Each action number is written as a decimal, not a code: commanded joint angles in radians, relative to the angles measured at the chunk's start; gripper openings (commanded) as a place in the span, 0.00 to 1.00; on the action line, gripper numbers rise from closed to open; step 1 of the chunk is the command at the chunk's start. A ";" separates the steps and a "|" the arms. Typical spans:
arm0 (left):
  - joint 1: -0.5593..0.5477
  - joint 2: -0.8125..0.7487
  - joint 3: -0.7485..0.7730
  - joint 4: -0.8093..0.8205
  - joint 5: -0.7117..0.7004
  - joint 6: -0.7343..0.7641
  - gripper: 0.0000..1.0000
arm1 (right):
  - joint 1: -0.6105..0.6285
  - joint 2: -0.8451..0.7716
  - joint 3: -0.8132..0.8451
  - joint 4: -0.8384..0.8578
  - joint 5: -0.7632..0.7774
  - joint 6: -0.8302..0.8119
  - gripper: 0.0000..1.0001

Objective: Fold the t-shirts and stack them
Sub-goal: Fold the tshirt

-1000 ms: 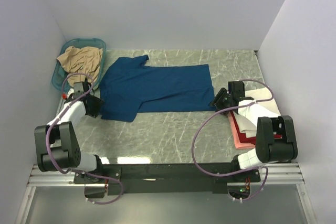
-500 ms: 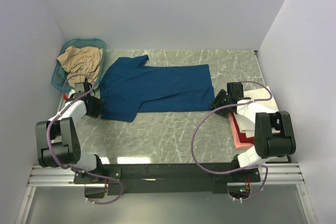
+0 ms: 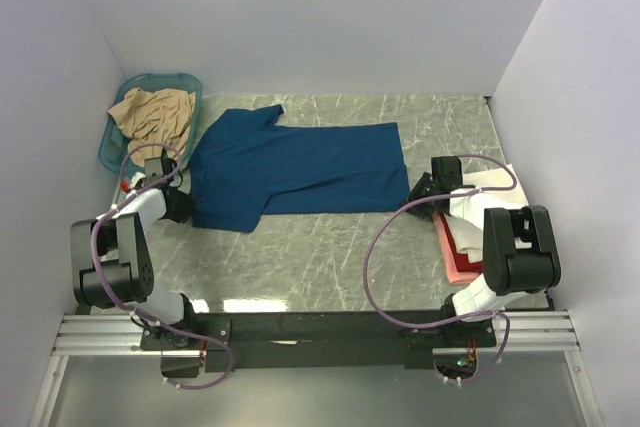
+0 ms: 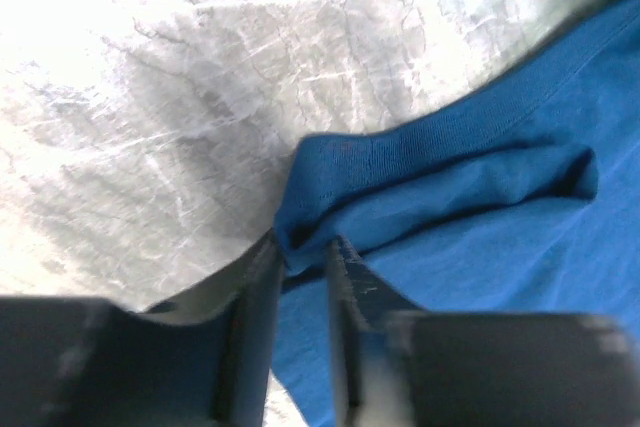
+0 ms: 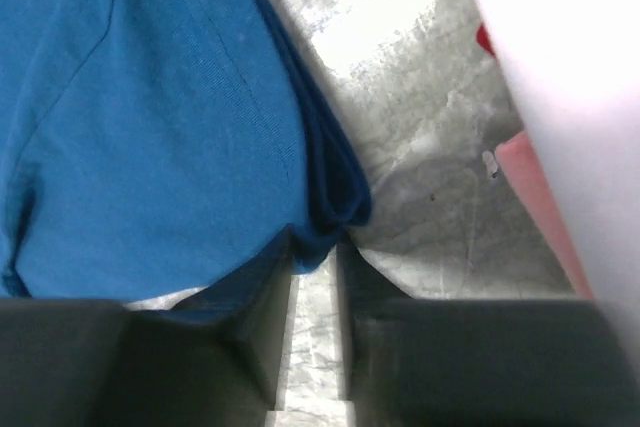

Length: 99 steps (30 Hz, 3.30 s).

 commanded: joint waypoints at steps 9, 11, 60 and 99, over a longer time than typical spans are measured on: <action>0.009 -0.053 0.046 -0.095 -0.095 0.024 0.01 | -0.003 -0.050 0.011 -0.045 0.026 -0.004 0.00; 0.009 -0.088 0.027 -0.118 -0.106 0.027 0.01 | -0.004 -0.091 -0.018 -0.053 0.028 -0.006 0.00; 0.053 -0.466 0.107 -0.326 0.083 0.162 0.63 | 1.204 0.195 0.619 -0.118 0.532 -0.303 0.59; 0.056 -0.335 0.174 -0.240 0.159 0.209 0.62 | 1.283 0.672 0.930 -0.151 0.422 -0.506 0.25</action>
